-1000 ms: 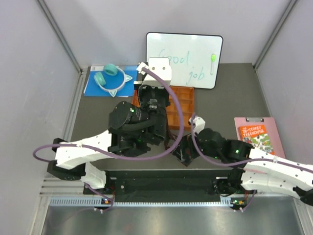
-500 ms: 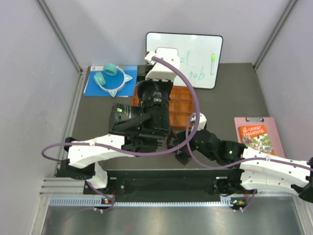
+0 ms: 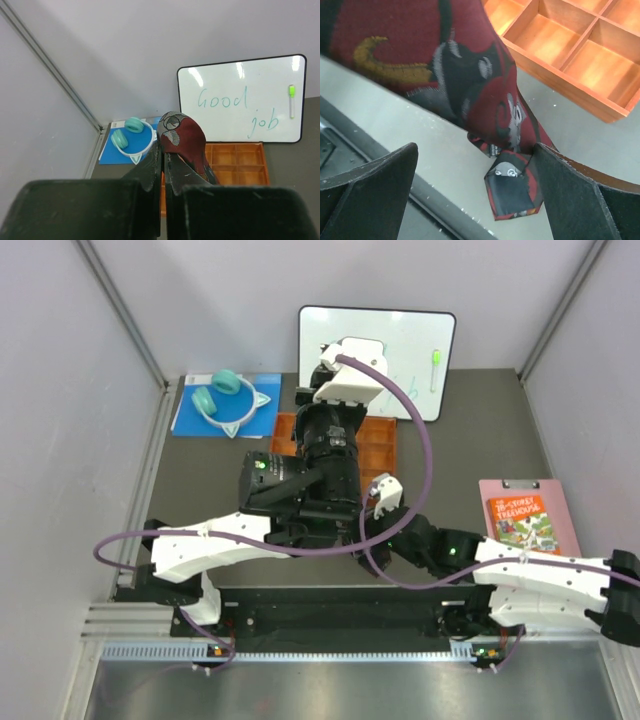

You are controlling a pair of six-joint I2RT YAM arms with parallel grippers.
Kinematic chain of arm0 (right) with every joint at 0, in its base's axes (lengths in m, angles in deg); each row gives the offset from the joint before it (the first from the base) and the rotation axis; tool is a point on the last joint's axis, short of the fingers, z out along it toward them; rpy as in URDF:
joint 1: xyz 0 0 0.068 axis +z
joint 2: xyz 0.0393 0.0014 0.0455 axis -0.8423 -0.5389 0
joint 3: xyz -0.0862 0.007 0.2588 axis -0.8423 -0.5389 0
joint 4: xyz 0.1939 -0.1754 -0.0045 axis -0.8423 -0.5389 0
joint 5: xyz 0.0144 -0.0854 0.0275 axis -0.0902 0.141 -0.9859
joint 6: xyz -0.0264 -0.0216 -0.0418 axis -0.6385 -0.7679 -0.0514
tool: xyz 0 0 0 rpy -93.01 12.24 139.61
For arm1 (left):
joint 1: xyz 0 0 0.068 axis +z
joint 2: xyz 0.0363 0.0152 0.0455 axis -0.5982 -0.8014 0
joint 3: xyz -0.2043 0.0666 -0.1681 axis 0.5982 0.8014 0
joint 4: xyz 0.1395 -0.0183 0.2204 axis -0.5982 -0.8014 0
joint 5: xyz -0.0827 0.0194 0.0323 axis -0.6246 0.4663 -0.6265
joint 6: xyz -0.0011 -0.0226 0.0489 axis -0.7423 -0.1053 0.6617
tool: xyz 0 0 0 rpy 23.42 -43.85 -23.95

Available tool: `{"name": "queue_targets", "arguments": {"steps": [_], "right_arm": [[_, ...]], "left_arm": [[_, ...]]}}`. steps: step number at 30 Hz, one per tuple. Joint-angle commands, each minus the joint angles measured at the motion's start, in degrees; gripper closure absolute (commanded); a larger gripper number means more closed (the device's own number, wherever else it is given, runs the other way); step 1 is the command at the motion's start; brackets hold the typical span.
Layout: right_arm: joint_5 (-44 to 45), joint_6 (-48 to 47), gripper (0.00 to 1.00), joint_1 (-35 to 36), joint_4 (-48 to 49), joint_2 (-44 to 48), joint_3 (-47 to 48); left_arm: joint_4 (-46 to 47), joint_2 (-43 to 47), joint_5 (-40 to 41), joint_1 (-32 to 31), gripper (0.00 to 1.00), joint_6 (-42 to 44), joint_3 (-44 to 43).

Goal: Roll the ties
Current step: Flatten out the tie at the center of the board.

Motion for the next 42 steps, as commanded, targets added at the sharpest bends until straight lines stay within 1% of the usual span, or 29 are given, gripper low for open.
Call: {"name": "queue_targets", "arguments": {"steps": [1,2,5,9,12,13,15,16,17,18,19,21,22,23,24,26,27,28,29,31,33,34,35,36,37,38,39,41,42], "right_arm": [[2.5,-2.4,0.01,0.8,6.4,-3.8,0.4],[5.0,-2.4,0.01,0.8,6.9,-4.3,0.4],[8.1,-3.6,0.01,0.8,9.7,-6.9,1.2],[11.1,-5.1,0.02,0.8,9.6,-12.3,4.2],[12.2,-5.5,0.13,0.8,11.0,-15.4,4.7],[12.2,-5.8,0.29,0.8,13.0,-15.7,4.4],[11.8,-6.0,0.46,0.8,15.4,-16.6,3.3],[11.8,-6.3,0.63,0.8,16.1,-16.8,3.1],[11.1,-6.3,0.72,0.8,16.4,-17.0,3.1],[10.3,-6.5,0.83,0.8,16.2,-17.0,3.1],[9.1,-6.8,1.00,0.8,15.6,-16.7,3.3],[3.1,-7.3,1.00,0.8,13.8,-14.7,3.2],[0.5,-8.0,1.00,0.8,13.0,-13.9,3.0],[-5.0,-8.0,1.00,0.8,12.0,-12.9,2.9],[-8.3,-8.2,1.00,0.8,9.4,-11.5,2.9],[-15.8,-8.2,1.00,0.8,5.3,-10.3,3.8],[-18.3,-7.7,1.00,0.8,2.2,-9.7,3.9],[-20.7,-6.8,1.00,0.8,0.6,-7.9,3.9],[-24.9,-6.2,1.00,0.8,-0.7,-7.0,3.8],[-27.5,-4.0,1.00,0.8,-4.8,-2.9,3.7],[-24.6,-1.1,1.00,0.8,-8.9,0.4,4.2],[-22.8,-0.3,1.00,0.8,-13.1,3.3,5.0],[-17.4,0.0,1.00,0.8,-15.7,4.6,5.7],[-14.6,0.6,1.00,0.8,-17.8,5.5,6.5],[-11.8,0.9,1.00,0.8,-23.0,6.2,8.5],[-5.4,1.5,1.00,0.8,-25.5,6.9,9.7],[-2.2,3.0,1.00,0.8,-27.6,7.1,10.7],[4.2,3.9,1.00,0.8,-31.6,7.5,11.9],[5.3,5.3,1.00,0.7,-32.0,7.6,11.7]], "left_arm": [[2.0,0.5,13.2,0.1,1.00,1.0,-1.8],[2.1,0.5,13.1,0.2,1.00,1.0,-1.7],[1.9,0.1,13.1,0.2,1.00,1.0,-2.0],[0.4,-0.7,13.1,0.1,1.00,0.5,-3.1],[0.2,-0.5,13.1,0.2,1.00,0.4,-3.1],[0.2,-0.5,13.1,0.4,1.00,0.4,-3.1],[0.0,-0.4,13.1,0.5,1.00,0.3,-3.1],[-0.3,-0.5,13.0,0.6,1.00,0.2,-3.1],[-0.6,-0.4,13.1,0.8,1.00,0.0,-3.2],[-2.3,-0.6,13.1,1.2,1.00,-0.6,-3.2],[-3.4,-0.7,13.1,1.5,1.00,-1.2,-3.3],[-6.7,-1.0,13.5,3.3,1.00,-3.7,-3.1],[-10.9,-1.0,13.7,4.0,0.99,-4.6,-2.3],[-12.0,-0.9,13.7,4.8,0.97,-5.3,-1.5],[-12.6,-0.9,13.7,6.5,0.94,-5.5,-0.6],[-12.6,-0.5,13.8,8.4,0.93,-5.6,2.8],[-12.5,0.0,13.7,10.4,0.92,-5.8,4.1],[-12.4,0.4,13.7,11.4,0.92,-5.7,5.1],[-12.1,0.6,13.8,12.5,0.92,-5.7,7.3],[-11.5,1.3,13.6,15.3,0.91,-5.7,9.5],[-11.1,1.7,13.6,17.4,0.90,-5.8,12.9],[-10.6,1.9,13.7,17.9,0.85,-5.7,14.0],[-7.2,2.1,13.7,18.4,0.79,-3.9,14.9],[-3.3,2.2,13.6,19.2,0.71,-1.7,16.9],[-1.6,2.2,13.6,19.8,0.69,-1.1,17.5],[0.1,2.3,13.4,20.5,0.69,1.5,17.8],[6.5,2.5,13.1,22.0,0.69,3.4,18.4],[12.6,2.3,11.9,23.2,0.71,7.8,18.2],[16.1,1.7,11.4,24.0,0.72,10.9,17.6]]}}
